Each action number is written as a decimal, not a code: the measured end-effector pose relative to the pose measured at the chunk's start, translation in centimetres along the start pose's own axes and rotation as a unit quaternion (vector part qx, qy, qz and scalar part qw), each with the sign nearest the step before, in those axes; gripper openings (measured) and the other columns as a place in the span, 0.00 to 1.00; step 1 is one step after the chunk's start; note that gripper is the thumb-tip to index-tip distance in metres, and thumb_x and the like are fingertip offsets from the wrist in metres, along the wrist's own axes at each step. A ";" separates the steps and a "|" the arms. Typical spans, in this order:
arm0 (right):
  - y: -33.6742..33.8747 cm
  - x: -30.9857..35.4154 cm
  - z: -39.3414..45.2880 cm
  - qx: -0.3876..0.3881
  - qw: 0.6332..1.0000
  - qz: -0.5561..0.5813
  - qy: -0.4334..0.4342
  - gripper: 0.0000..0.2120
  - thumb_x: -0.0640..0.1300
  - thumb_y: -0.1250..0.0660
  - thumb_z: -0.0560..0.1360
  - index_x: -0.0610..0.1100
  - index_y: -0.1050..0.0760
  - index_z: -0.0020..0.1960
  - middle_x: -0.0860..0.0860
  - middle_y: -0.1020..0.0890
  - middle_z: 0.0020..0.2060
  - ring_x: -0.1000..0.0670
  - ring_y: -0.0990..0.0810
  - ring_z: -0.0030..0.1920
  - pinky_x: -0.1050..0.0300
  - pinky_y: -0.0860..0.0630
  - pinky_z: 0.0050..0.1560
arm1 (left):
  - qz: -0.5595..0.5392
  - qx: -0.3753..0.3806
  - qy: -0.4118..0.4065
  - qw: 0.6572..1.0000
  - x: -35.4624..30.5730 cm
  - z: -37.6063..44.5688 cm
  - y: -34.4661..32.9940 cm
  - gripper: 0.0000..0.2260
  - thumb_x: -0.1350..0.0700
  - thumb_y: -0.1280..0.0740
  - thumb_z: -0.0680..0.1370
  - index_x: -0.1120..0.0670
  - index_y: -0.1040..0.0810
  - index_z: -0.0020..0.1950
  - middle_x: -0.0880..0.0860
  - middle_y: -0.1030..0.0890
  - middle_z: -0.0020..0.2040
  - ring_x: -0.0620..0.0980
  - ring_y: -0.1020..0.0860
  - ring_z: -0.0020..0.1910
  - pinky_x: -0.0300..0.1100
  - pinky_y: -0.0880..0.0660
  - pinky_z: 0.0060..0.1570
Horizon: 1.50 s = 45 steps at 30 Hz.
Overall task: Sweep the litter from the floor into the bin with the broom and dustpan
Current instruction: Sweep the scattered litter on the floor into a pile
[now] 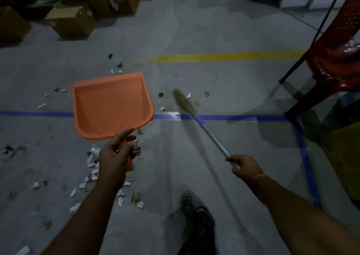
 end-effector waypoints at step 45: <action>4.9 10.1 26.8 0.156 0.974 -0.161 0.030 0.21 0.37 0.28 0.68 0.53 0.19 0.58 0.48 0.16 0.50 0.50 0.17 0.42 0.55 0.18 0.50 | -0.046 -0.228 0.021 0.972 -2.4 14.0 2.6 0.17 0.72 0.41 0.81 0.60 0.22 0.64 0.58 0.20 0.51 0.46 0.20 0.36 0.34 0.24 0.35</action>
Point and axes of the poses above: each hand's wrist, its own z-axis towards the middle knuckle, its own y-axis out of the back of the hand, x = y × z, the point moved 5 cm from there along z, towards the middle knuckle
